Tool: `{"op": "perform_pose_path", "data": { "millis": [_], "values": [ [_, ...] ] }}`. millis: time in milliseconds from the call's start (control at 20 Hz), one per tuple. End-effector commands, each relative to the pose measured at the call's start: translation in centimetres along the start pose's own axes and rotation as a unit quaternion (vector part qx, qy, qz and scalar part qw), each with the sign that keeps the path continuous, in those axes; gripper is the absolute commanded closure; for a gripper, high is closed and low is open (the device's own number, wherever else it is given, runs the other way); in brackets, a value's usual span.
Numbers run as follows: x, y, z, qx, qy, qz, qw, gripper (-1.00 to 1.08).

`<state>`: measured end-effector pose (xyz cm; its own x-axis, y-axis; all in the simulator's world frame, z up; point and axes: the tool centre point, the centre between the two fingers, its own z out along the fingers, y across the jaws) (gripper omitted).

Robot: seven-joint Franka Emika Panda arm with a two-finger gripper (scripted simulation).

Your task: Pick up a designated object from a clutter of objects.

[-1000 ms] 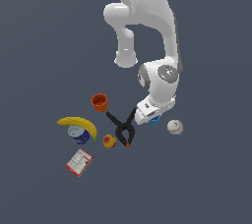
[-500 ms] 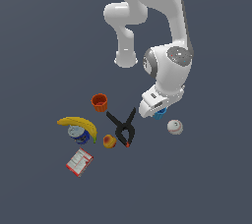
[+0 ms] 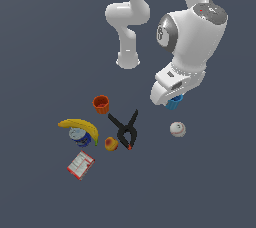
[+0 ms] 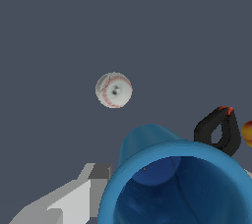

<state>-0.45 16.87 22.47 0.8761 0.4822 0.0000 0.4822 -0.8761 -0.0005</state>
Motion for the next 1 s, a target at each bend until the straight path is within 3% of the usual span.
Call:
{"op": "perform_pose_path", "data": {
  "millis": [0,500,950],
  "values": [
    [0.4,-0.4,-2.7,0.000,0.000,0.000,1.0000,1.08],
    [2.0,-1.6,-11.7,0.000,0.000,0.000,1.0000,1.08],
    [2.8,-2.1,-15.3,0.000,0.000,0.001,1.0000,1.08]
  ]
}}
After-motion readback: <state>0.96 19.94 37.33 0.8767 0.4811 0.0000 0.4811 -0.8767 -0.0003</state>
